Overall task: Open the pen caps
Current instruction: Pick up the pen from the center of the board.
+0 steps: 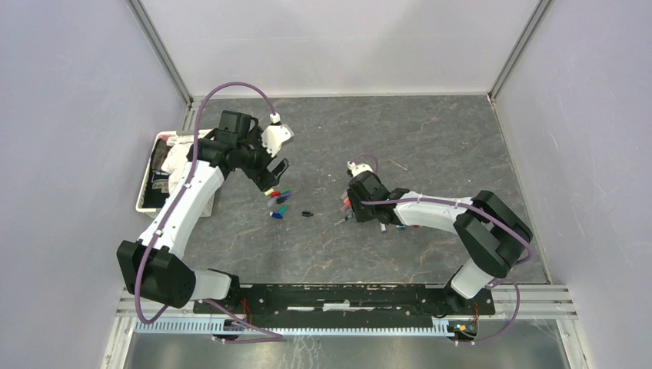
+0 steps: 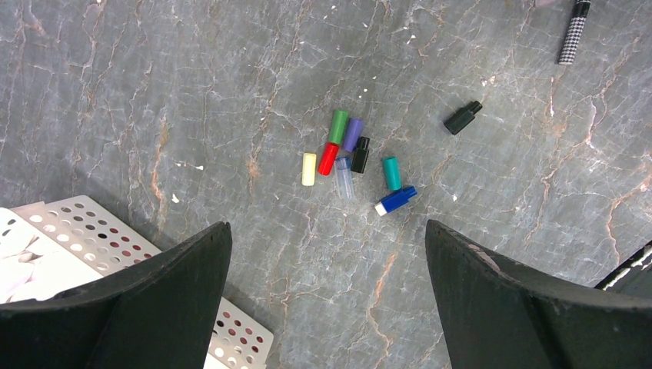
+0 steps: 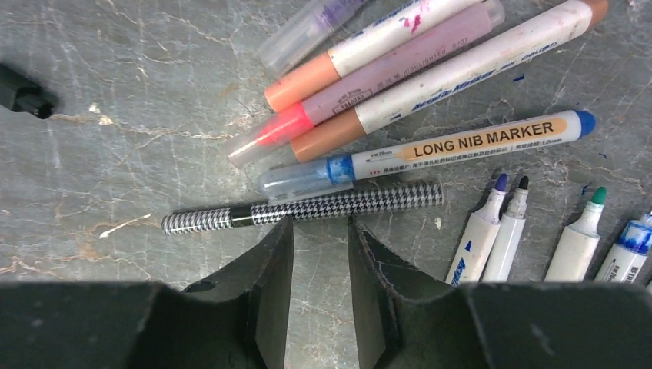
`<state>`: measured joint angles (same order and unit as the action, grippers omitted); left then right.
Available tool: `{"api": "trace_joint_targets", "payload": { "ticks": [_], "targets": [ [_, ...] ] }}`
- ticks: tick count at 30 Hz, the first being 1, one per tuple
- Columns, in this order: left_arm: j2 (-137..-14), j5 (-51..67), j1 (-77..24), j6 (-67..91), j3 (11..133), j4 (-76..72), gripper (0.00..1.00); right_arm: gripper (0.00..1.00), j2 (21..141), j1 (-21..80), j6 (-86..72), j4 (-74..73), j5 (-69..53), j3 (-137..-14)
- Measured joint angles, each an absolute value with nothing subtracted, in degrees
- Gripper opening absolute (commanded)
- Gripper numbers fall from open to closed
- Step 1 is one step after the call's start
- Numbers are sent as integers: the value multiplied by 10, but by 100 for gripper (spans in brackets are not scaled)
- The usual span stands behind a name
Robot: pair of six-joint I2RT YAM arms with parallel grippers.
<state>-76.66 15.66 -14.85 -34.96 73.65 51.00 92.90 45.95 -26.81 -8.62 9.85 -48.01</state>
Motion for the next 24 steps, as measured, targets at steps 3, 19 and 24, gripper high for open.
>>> {"api": "trace_joint_targets", "payload": {
  "ticks": [3,19,24],
  "targets": [
    [-767,157,-149,-350,736,510,100,36,937,460,-269,-86,104,-480],
    [-767,168,-149,-351,736,520,100,39,926,454,-139,-88,11,-526],
    [-767,169,-149,-355,736,528,100,42,974,454,-29,-128,-86,-578]
  ]
}}
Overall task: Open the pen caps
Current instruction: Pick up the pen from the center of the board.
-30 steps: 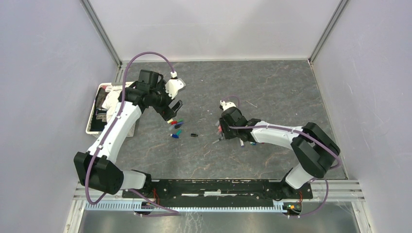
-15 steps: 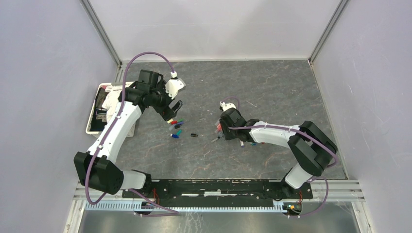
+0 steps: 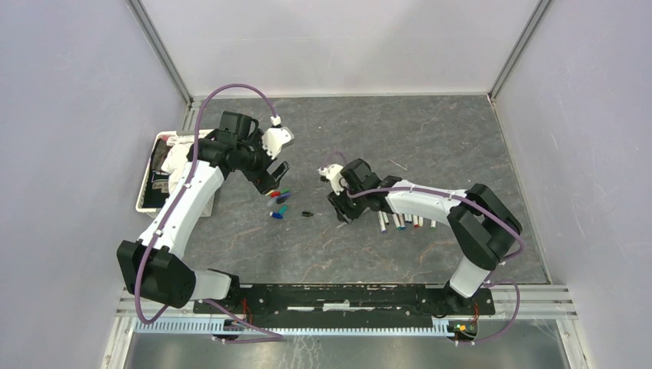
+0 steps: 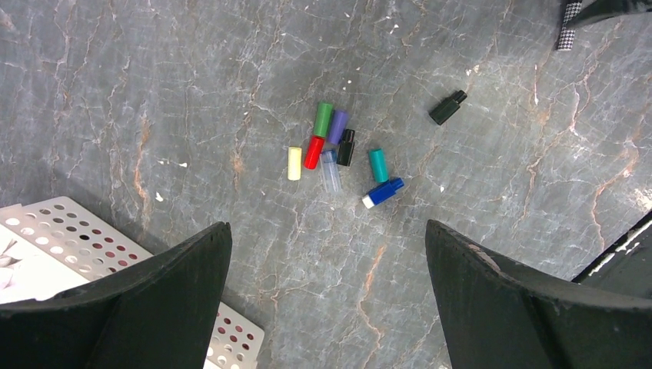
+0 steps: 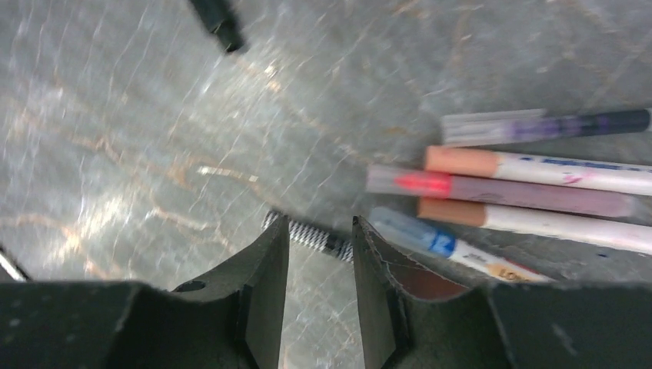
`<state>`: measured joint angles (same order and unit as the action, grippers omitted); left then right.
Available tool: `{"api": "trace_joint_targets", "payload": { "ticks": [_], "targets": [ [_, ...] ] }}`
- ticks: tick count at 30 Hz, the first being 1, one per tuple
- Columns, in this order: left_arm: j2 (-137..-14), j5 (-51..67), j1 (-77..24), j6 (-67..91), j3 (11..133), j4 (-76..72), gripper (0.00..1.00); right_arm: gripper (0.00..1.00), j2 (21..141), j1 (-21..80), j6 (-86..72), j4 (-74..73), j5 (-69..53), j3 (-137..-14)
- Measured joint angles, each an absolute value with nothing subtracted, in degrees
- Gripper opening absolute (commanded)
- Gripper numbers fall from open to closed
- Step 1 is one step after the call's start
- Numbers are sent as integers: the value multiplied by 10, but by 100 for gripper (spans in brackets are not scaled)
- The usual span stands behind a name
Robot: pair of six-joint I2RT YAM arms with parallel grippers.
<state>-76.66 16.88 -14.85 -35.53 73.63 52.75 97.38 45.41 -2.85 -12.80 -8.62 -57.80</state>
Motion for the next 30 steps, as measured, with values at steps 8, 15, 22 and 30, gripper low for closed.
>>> {"api": "trace_joint_targets", "payload": {
  "ticks": [8,15,22,30],
  "targets": [
    [-767,171,-149,-356,736,538,100,59,974,454,86,-185,-156,-576],
    [-767,171,-149,-356,736,540,100,62,974,454,177,-185,-156,-567],
    [-767,171,-148,-356,736,543,100,58,996,454,230,-183,-161,-581],
    [-766,171,-149,-362,736,544,100,40,1003,456,238,-169,-161,-574]
  ]
}}
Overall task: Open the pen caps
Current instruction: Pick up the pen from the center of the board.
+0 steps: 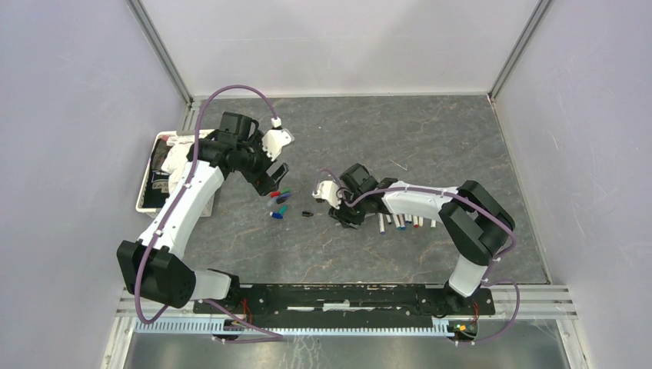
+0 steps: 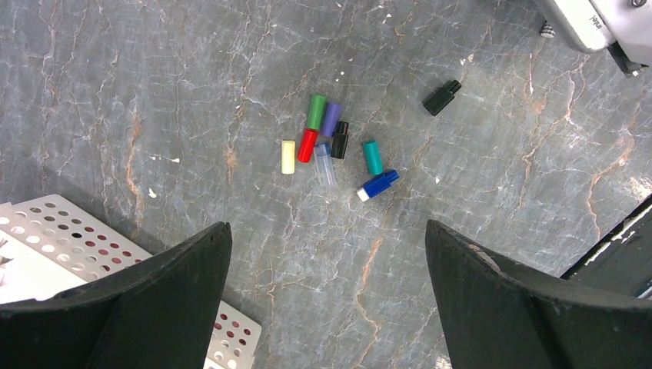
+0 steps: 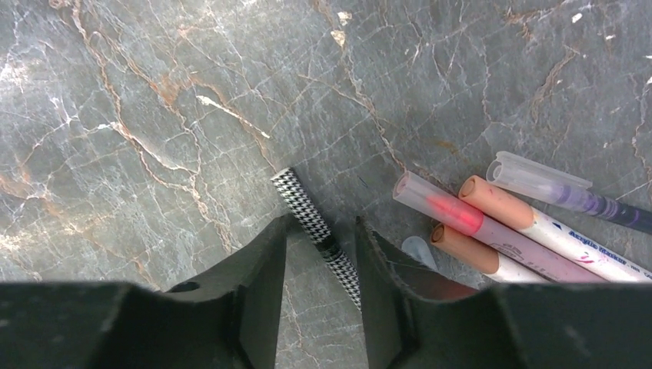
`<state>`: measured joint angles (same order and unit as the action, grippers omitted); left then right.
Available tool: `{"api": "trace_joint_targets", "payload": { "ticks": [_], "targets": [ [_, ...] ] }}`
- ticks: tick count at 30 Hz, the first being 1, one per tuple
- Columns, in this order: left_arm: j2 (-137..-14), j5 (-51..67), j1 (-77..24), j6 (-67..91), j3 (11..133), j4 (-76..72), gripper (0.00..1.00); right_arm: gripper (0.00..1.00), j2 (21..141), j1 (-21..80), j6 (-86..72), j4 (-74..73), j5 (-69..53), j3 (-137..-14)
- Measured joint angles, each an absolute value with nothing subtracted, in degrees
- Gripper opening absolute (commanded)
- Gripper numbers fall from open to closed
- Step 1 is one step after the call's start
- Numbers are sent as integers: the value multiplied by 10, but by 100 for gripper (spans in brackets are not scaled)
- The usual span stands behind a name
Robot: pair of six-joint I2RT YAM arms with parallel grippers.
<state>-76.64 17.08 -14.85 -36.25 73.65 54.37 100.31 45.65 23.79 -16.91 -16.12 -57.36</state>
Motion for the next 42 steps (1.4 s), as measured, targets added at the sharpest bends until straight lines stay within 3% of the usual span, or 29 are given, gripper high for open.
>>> {"api": "trace_joint_targets", "payload": {
  "ticks": [5,11,12,15,18,25,31,37,42],
  "targets": [
    [-766,171,-149,-363,736,544,100,21,999,470,228,-144,-163,-562],
    [-766,171,-149,-362,737,544,100,10,1015,509,197,-120,-166,-574],
    [-766,171,-149,-363,737,544,100,11,1020,514,191,-114,-167,-579],
    [-766,171,-149,-363,737,545,100,30,1029,525,161,-92,-168,-588],
    [-766,171,-148,-363,738,550,100,43,1028,530,142,-75,-164,-587],
    [-763,171,-148,-365,738,556,100,43,980,521,132,-51,-137,-512],
    [-763,181,-148,-365,740,557,100,31,921,520,130,-14,-119,-434],
    [-763,197,-148,-369,744,567,100,2,918,520,122,0,-120,-426],
    [-733,231,-148,-425,696,571,100,0,915,515,117,-1,-134,-426]
  ]
}}
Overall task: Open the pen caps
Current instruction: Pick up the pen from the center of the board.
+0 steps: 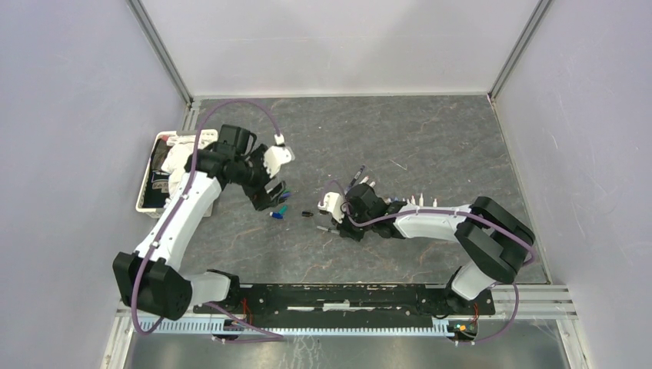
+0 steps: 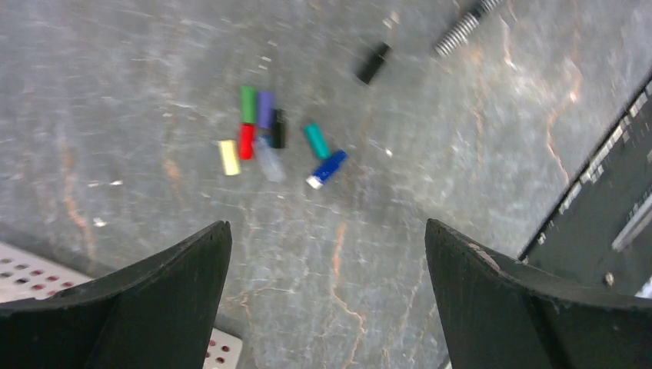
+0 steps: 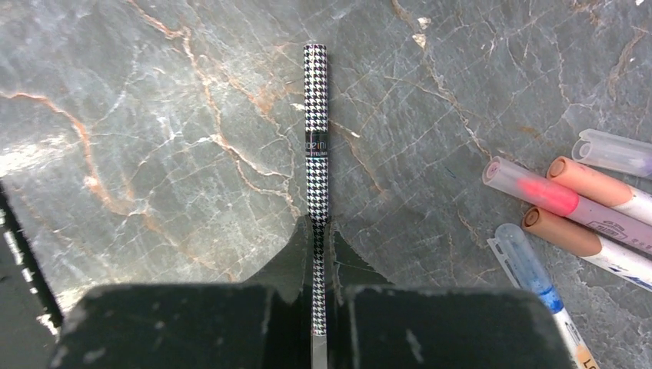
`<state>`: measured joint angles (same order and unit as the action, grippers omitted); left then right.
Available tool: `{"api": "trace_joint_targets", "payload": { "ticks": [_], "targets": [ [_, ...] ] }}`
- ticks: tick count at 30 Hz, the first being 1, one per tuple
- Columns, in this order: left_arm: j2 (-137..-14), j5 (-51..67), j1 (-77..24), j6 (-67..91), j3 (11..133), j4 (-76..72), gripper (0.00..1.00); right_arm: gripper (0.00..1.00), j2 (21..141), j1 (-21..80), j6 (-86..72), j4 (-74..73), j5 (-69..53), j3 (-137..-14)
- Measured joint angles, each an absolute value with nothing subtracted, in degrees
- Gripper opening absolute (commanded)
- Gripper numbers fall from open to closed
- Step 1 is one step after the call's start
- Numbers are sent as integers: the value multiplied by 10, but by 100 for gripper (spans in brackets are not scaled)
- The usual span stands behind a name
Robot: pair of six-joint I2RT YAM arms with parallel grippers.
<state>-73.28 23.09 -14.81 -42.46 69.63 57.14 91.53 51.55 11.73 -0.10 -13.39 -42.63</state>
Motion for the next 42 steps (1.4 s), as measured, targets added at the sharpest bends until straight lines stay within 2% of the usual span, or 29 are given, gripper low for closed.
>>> {"api": "trace_joint_targets", "payload": {
  "ticks": [6,11,18,21,27,30,37,39,40,42],
  "targets": [
    [-686,291,-148,-524,608,604,100,0,876,477,86,-11,-224,-430],
    [-678,338,-160,-584,603,617,100,0,868,446,48,-27,-319,-462],
    [-680,340,-250,-623,603,613,100,0,899,442,-9,-52,-457,-536],
    [-694,330,-285,-628,604,610,95,0,908,442,-45,-38,-504,-543],
    [-716,321,-317,-629,606,608,76,0,919,442,-120,16,-563,-543],
    [-716,320,-330,-629,613,608,63,0,923,441,-144,36,-579,-543],
    [-716,299,-353,-632,620,609,22,0,935,437,-178,58,-593,-543],
    [-716,290,-357,-634,620,609,5,0,936,433,-185,63,-593,-543],
    [-716,285,-359,-636,620,613,3,4,936,431,-187,66,-592,-543],
    [-716,275,-363,-639,620,609,2,25,936,425,-196,74,-594,-540]
  ]
}}
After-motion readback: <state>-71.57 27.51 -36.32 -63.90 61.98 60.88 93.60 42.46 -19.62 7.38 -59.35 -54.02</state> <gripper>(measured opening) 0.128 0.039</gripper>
